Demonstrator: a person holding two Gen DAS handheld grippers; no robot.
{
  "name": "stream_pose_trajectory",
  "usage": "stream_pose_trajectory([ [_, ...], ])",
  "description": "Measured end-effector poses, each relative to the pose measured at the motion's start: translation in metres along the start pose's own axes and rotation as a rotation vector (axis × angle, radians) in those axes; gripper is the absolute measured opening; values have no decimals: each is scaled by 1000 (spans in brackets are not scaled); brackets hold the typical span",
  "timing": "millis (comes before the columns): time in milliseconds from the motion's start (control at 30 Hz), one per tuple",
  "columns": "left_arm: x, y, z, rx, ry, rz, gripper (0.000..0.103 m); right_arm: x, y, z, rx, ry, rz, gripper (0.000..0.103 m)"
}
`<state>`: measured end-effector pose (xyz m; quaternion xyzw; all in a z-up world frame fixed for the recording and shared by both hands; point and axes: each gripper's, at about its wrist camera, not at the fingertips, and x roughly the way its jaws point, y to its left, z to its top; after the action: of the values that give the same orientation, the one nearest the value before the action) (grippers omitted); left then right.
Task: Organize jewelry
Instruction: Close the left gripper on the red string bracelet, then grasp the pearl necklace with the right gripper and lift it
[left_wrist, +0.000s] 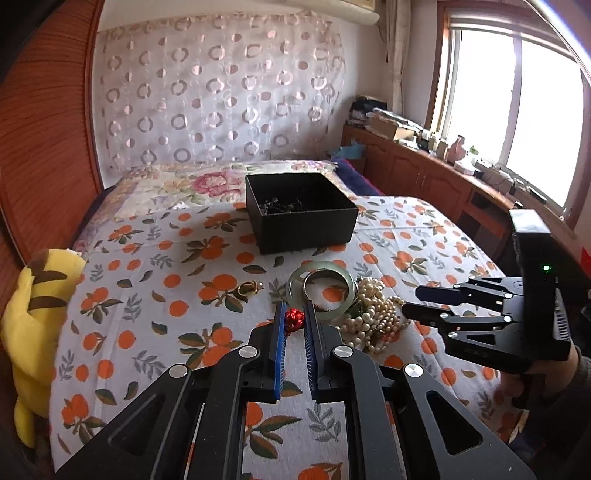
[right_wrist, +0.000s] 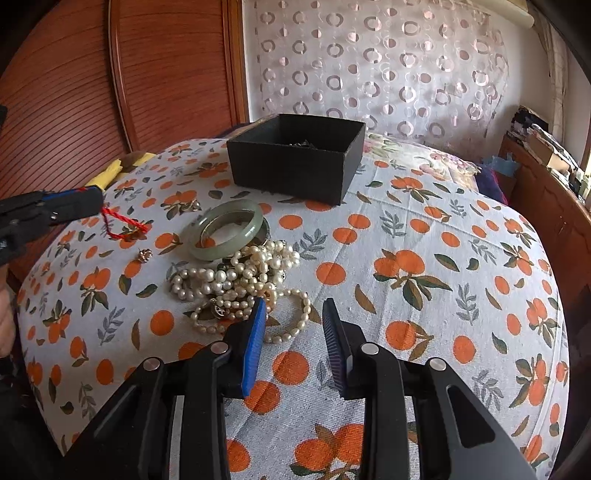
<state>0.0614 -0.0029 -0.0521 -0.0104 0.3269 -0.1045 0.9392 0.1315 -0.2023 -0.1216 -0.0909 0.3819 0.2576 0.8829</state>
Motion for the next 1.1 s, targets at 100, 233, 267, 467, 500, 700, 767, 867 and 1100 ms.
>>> stream_pose_trajectory([
  [100,-3,1,-2,-4,-7,-3,9,4,1,1,-8,10,0,26],
  [233,-3,1,-2,-1,-7,0,9,11,1,5,-20,27,-9,23],
  [267,-4,1,-2,1,-9,5,9,12,0,6,-22,32,-10,23],
  [467,-7,1,-4,4,-13,8,9,23,-6,11,-35,76,-22,22],
  [500,-8,1,-4,2,-13,8,9,23,-6,11,-38,74,-20,22],
  [700,-8,1,-5,6,-11,8,9,24,-6,12,-44,76,-19,22],
  [767,-9,2,-5,7,-8,7,9,24,-6,12,-45,76,-21,22],
  [867,-12,3,-5,4,-6,10,9,20,-6,15,-44,55,-8,22],
  [1100,-8,2,-3,2,-5,11,9,26,-7,17,-56,85,-46,22],
])
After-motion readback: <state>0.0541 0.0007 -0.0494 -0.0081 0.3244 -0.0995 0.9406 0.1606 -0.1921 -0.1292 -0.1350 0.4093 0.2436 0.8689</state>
